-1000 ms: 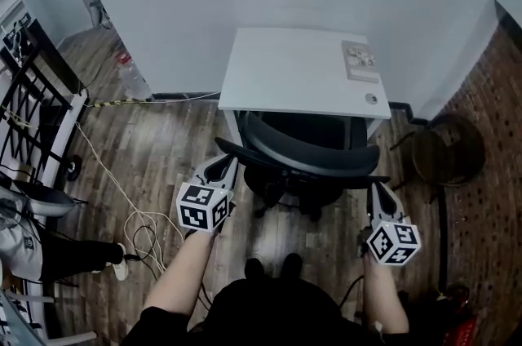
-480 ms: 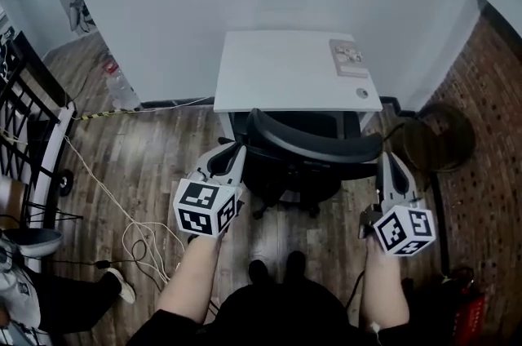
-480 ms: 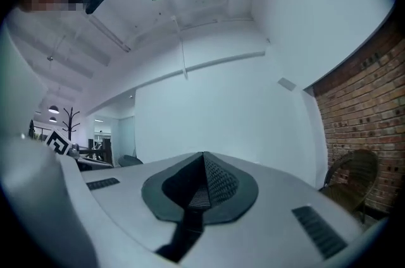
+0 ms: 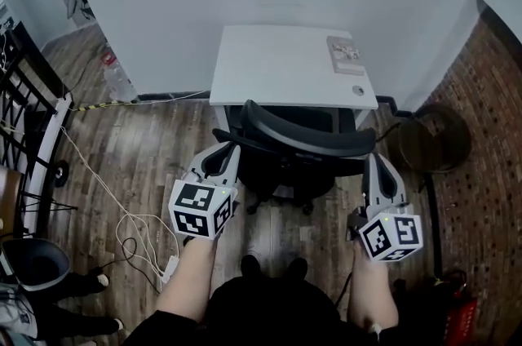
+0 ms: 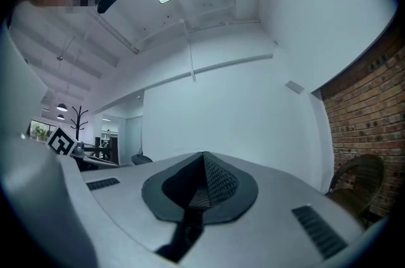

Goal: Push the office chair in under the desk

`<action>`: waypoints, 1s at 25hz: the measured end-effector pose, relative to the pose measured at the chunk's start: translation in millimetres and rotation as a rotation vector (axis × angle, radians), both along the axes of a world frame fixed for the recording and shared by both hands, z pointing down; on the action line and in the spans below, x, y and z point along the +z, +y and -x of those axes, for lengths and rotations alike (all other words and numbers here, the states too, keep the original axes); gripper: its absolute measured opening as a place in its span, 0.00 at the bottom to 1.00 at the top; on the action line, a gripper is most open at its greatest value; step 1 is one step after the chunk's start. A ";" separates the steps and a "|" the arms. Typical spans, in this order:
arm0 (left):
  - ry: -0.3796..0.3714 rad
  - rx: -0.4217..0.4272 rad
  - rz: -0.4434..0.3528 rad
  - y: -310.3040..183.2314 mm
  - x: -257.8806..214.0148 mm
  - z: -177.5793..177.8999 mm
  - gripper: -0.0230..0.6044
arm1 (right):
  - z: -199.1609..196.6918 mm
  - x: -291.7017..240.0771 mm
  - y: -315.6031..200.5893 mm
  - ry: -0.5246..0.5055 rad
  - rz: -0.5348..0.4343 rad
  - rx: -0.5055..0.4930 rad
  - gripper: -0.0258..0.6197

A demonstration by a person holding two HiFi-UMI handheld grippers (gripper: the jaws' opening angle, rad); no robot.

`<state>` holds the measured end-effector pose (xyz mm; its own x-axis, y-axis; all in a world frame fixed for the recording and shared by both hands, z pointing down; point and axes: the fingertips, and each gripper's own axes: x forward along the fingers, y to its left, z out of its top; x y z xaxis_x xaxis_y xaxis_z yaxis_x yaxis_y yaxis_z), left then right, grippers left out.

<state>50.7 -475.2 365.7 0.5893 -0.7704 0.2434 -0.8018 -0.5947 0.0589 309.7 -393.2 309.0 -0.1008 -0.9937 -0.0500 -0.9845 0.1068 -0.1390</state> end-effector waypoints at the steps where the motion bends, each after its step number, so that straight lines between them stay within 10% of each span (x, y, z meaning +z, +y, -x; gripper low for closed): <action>1: 0.000 -0.010 -0.004 -0.5 -0.8 -2.7 0.07 | -4.3 1.6 0.2 0.000 0.002 -0.007 0.04; 25: -0.016 -0.090 -0.006 -15.3 5.4 -41.4 0.07 | -49.5 37.0 -14.1 0.010 0.076 -0.110 0.04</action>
<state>92.1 -490.4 371.1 0.5139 -0.8213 0.2478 -0.8526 -0.5208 0.0422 359.2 -407.4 346.0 -0.2093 -0.9775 0.0271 -0.9688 0.2036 -0.1413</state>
